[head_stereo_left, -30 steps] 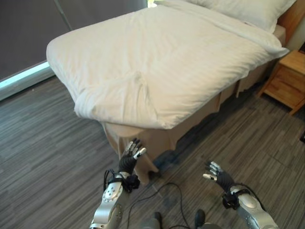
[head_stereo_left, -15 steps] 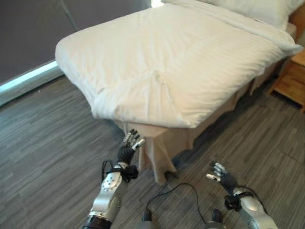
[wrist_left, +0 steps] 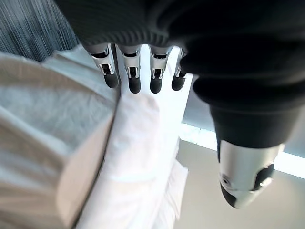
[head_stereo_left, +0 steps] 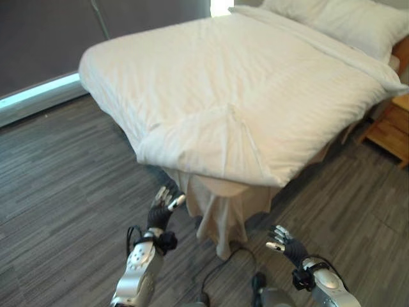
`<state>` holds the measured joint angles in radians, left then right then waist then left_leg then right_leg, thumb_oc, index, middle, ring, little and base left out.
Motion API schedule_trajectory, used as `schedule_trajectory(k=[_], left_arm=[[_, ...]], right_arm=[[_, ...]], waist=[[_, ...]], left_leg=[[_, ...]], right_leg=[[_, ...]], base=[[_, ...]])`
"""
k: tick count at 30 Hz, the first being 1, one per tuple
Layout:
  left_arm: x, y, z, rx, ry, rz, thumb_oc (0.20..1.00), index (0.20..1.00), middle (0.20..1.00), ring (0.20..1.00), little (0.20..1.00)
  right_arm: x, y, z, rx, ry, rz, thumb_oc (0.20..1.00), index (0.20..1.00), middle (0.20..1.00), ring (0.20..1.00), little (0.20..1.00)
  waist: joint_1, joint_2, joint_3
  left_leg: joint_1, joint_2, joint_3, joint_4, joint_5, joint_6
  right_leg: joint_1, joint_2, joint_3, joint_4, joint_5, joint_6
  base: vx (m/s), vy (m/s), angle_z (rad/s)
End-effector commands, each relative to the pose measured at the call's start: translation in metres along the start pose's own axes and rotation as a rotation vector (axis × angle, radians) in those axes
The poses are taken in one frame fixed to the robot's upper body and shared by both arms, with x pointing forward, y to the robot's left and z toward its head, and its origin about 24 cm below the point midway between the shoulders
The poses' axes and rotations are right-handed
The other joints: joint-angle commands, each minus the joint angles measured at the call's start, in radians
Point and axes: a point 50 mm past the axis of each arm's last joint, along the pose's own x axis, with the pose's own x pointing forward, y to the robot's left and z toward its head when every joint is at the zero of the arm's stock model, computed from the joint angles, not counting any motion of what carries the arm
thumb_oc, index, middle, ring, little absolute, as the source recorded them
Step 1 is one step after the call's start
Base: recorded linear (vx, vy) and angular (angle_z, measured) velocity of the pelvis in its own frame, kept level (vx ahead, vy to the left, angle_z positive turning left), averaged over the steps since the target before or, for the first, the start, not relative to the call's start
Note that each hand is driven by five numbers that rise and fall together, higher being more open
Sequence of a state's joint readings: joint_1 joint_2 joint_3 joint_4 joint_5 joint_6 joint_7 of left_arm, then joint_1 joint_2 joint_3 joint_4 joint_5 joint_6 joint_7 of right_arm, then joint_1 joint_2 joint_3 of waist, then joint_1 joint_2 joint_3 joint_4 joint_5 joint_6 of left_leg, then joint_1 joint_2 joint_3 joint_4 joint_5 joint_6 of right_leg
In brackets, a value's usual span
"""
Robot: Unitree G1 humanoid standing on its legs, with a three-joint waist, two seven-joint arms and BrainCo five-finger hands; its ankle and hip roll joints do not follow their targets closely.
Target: Making the bed.
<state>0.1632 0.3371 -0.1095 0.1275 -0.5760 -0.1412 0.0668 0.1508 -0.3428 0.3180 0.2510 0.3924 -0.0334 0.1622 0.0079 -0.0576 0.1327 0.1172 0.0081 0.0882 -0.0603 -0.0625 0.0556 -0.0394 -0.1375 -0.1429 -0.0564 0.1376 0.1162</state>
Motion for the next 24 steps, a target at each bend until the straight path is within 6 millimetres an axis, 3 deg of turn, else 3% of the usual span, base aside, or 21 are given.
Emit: schedule_trajectory(k=[1, 8, 9, 14, 18, 19, 22, 23, 24], left_arm=[[0.013, -0.027, 0.018, -0.019, -0.088, -0.130, 1.000, 1.000, 1.000, 1.000, 1.000], [0.009, -0.026, 0.015, -0.038, -0.073, -0.121, 1.000, 1.000, 1.000, 1.000, 1.000], [-0.004, 0.013, 0.028, 0.066, -0.132, -0.003, 1.000, 1.000, 1.000, 1.000, 1.000], [-0.006, 0.015, 0.029, 0.072, -0.135, 0.011, 1.000, 1.000, 1.000, 1.000, 1.000], [-0.002, 0.011, 0.032, 0.123, -0.142, -0.022, 1.000, 1.000, 1.000, 1.000, 1.000], [0.001, 0.009, 0.037, 0.131, -0.154, -0.038, 1.000, 1.000, 1.000, 1.000, 1.000], [0.000, 0.007, 0.038, 0.128, -0.158, -0.050, 1.000, 1.000, 1.000, 1.000, 1.000], [-0.004, 0.008, 0.032, 0.127, -0.130, -0.069, 1.000, 1.000, 1.000, 1.000, 1.000], [-0.006, 0.009, 0.028, 0.121, -0.115, -0.077, 1.000, 1.000, 1.000, 1.000, 1.000]], right_arm=[[-0.002, -0.018, 0.020, -0.072, -0.081, -0.037, 1.000, 1.000, 1.000, 1.000, 1.000], [-0.001, -0.013, 0.018, 0.010, -0.092, -0.043, 1.000, 1.000, 1.000, 1.000, 1.000], [-0.031, -0.081, 0.029, 0.202, -0.257, -0.473, 1.000, 1.000, 1.000, 1.000, 1.000], [-0.036, -0.091, 0.028, 0.173, -0.250, -0.553, 1.000, 1.000, 1.000, 1.000, 1.000], [-0.041, -0.107, 0.027, 0.046, -0.178, -0.617, 1.000, 1.000, 1.000, 1.000, 1.000], [-0.040, -0.119, 0.040, -0.015, -0.193, -0.657, 1.000, 1.000, 1.000, 1.000, 1.000], [-0.039, -0.127, 0.056, -0.050, -0.235, -0.675, 1.000, 1.000, 1.000, 1.000, 1.000], [-0.037, -0.143, 0.092, -0.167, -0.310, -0.723, 1.000, 1.000, 1.000, 1.000, 1.000], [-0.038, -0.151, 0.104, -0.213, -0.322, -0.738, 1.000, 1.000, 1.000, 1.000, 1.000]], waist=[[-0.016, 0.050, -0.034], [-0.026, 0.051, -0.042], [0.033, 0.011, -0.002], [0.034, 0.017, 0.001], [0.038, 0.016, -0.004], [0.044, 0.014, -0.005], [0.049, 0.014, -0.003], [0.077, 0.007, -0.001], [0.088, 0.003, 0.001]], left_leg=[[-0.028, 0.072, -0.062, -0.015, 0.078, -0.100], [-0.008, 0.072, -0.072, -0.027, 0.071, -0.101], [-0.058, 0.044, -0.084, -0.020, 0.067, -0.095], [-0.056, 0.058, -0.092, -0.023, 0.070, -0.103], [-0.058, 0.059, -0.103, -0.027, 0.075, -0.108], [-0.062, 0.057, -0.117, -0.027, 0.076, -0.110], [-0.066, 0.057, -0.127, -0.027, 0.077, -0.109], [-0.071, 0.053, -0.143, -0.025, 0.073, -0.105], [-0.073, 0.051, -0.149, -0.024, 0.072, -0.103]], right_leg=[[0.092, 0.009, -0.017, -0.004, -0.105, 0.006], [0.121, 0.007, -0.015, -0.020, -0.106, 0.006], [0.064, -0.024, -0.077, -0.011, -0.069, 0.043], [0.076, -0.008, -0.089, -0.016, -0.080, 0.031], [0.090, -0.003, -0.106, -0.010, -0.091, 0.029], [0.093, -0.005, -0.115, -0.008, -0.093, 0.029], [0.093, -0.006, -0.121, -0.004, -0.095, 0.030], [0.096, -0.009, -0.134, -0.004, -0.094, 0.032], [0.098, -0.009, -0.138, -0.004, -0.094, 0.033]], base=[[0.07, -0.043, 0.16], [0.03, -0.006, 0.00], [0.00, 0.000, 0.00], [0.03, -0.037, 0.04], [0.02, -0.015, 0.03], [0.01, -0.008, 0.07], [0.01, -0.004, 0.20], [0.01, 0.001, 0.26], [0.02, 0.006, 0.05]])
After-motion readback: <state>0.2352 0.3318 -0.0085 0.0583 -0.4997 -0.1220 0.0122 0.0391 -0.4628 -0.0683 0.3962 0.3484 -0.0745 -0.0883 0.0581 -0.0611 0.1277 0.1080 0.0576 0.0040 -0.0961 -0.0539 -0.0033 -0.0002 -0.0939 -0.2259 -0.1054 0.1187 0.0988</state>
